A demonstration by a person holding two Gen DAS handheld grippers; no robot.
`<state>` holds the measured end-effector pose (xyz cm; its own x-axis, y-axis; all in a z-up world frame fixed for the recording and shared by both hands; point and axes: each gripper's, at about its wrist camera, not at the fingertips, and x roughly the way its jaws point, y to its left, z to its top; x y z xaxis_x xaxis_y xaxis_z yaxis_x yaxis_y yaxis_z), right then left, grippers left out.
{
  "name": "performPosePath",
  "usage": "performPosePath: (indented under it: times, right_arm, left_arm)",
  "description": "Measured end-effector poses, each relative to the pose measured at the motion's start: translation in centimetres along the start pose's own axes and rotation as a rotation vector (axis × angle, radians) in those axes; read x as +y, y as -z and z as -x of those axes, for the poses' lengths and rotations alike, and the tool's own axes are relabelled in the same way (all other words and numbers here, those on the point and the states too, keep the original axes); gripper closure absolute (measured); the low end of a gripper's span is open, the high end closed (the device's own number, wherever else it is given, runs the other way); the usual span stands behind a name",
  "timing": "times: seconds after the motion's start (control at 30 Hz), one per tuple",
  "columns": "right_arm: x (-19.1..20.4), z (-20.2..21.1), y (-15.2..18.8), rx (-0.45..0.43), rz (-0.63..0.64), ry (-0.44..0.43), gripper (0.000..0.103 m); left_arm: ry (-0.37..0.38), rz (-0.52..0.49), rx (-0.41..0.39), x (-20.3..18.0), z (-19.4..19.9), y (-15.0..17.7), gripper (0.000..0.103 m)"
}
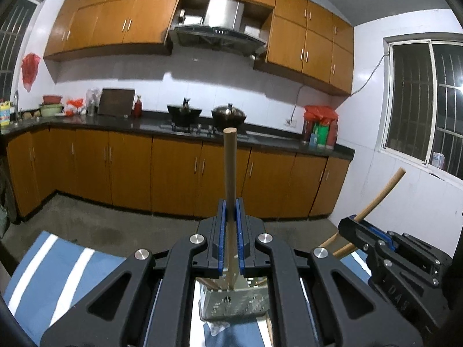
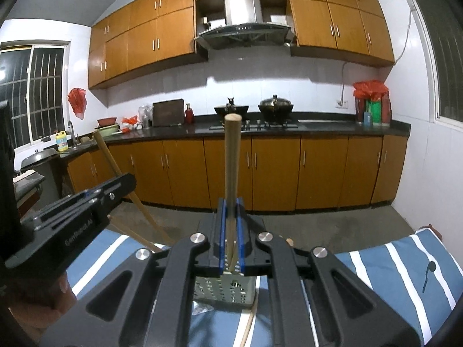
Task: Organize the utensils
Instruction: 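Open the left tool over the holder while the right tool opens to drop its chopstick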
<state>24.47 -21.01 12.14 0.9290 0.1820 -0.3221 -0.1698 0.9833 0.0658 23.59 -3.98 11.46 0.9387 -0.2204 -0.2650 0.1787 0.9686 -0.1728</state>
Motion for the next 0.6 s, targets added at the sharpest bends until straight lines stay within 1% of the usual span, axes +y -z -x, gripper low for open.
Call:
performPosePath:
  times: [0.07,0.1,0.13,0.2,0.33,0.43,0.5,0.57,0.6]
  right_arm:
    - [-0.2,0.1,0.1,0.0,-0.006,-0.002,0.093]
    - [-0.2,0.3,0.1,-0.005,-0.006,0.0,0.091]
    - [-0.3,0.7,0.1,-0.012,-0.011,-0.001,0.087]
    - [-0.5,1.3,0.0,-0.027,-0.023,-0.004,0.084]
    - [-1.2,3.3,-0.2,-0.063,-0.043,0.001,0.081]
    - [-2.2,5.0,0.5,-0.075,-0.07,0.018,0.08]
    - [-3.0,5.5,1.5,-0.061,-0.092,0.033,0.079]
    - [-3.9,5.6,3.2,-0.021,-0.114,0.054,0.077]
    - [-4.3,5.4,4.5,0.017,-0.12,0.066,0.077]
  left_arm:
    - [0.005,0.015,0.006,0.4,0.1,0.1,0.094]
    - [0.006,0.018,0.005,0.6,0.2,-0.1,0.088]
    - [0.005,0.023,-0.001,0.8,0.5,-0.2,0.075]
    - [0.008,0.038,-0.025,1.0,1.3,-0.4,0.064]
    - [0.019,0.056,-0.062,1.4,2.9,-1.1,0.063]
    - [0.012,0.066,-0.086,2.1,5.0,-0.7,0.062]
    - [-0.008,0.075,-0.092,2.7,6.4,-0.1,0.06]
    - [-0.038,0.08,-0.084,3.5,7.4,0.9,0.057]
    - [-0.064,0.08,-0.072,4.0,7.7,1.7,0.056]
